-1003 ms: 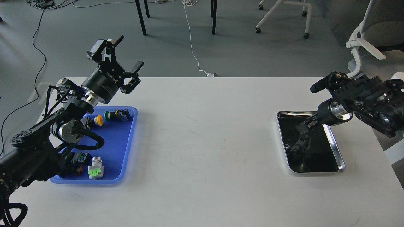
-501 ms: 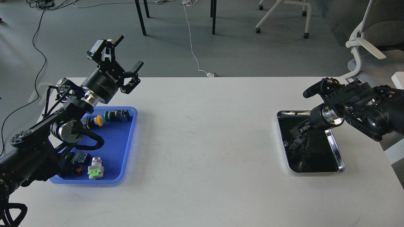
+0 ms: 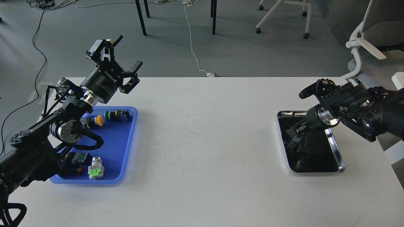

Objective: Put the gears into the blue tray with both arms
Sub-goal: 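Lift the black gear out of the metal tray with the right gripper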

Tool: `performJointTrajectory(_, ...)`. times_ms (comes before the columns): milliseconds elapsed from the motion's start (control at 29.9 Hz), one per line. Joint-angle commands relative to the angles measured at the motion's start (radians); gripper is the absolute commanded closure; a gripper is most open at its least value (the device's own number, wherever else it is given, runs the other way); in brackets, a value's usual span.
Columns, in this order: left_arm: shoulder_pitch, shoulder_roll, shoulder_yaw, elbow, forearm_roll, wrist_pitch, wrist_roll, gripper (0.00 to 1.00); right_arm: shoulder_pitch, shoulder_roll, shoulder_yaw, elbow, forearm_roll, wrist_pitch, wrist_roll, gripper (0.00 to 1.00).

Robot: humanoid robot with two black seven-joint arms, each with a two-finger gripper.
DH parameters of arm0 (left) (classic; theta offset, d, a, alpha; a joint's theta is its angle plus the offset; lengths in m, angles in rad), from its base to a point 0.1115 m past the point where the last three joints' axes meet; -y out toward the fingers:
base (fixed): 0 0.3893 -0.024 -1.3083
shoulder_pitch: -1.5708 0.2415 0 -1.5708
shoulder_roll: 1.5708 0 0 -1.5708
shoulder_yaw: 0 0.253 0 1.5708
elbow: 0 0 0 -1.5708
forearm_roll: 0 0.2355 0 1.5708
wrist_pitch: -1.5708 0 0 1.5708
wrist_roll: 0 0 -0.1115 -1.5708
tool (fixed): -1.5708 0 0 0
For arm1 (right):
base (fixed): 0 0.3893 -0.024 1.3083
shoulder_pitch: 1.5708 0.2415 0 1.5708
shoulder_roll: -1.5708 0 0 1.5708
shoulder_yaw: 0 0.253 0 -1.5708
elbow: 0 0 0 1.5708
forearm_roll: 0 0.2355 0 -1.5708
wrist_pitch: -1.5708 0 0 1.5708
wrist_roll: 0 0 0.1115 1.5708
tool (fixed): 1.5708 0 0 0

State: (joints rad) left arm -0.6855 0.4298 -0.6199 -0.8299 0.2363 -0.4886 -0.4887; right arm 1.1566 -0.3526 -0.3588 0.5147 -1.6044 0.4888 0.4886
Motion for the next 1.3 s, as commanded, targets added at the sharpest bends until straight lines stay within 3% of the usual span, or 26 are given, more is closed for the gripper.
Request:
performJointTrajectory(0,0.000,0.001,-0.004,0.000,0.000,0.000,0.000,0.00,0.000,0.003,0.000,-0.001,0.000,0.000,0.000,0.33)
performJointTrajectory(501,-0.002,0.017,-0.009,-0.002,-0.002,0.000,0.000,0.00,-0.014,0.003,-0.008,-0.012,0.000,0.000,0.000,0.50)
performJointTrajectory(735,-0.002,0.020,-0.009,-0.002,-0.002,0.000,0.000,0.00,-0.012,0.003,-0.009,-0.010,0.000,0.000,0.000,0.72)
performJointTrajectory(969,-0.002,0.021,-0.009,-0.002,-0.002,0.000,0.000,0.00,-0.008,0.003,-0.009,-0.004,0.000,0.000,0.000,0.85)
performJointTrajectory(1270,-0.003,0.020,-0.009,-0.002,-0.002,0.000,0.000,0.00,0.005,0.000,-0.009,0.004,0.000,0.000,0.000,0.87)
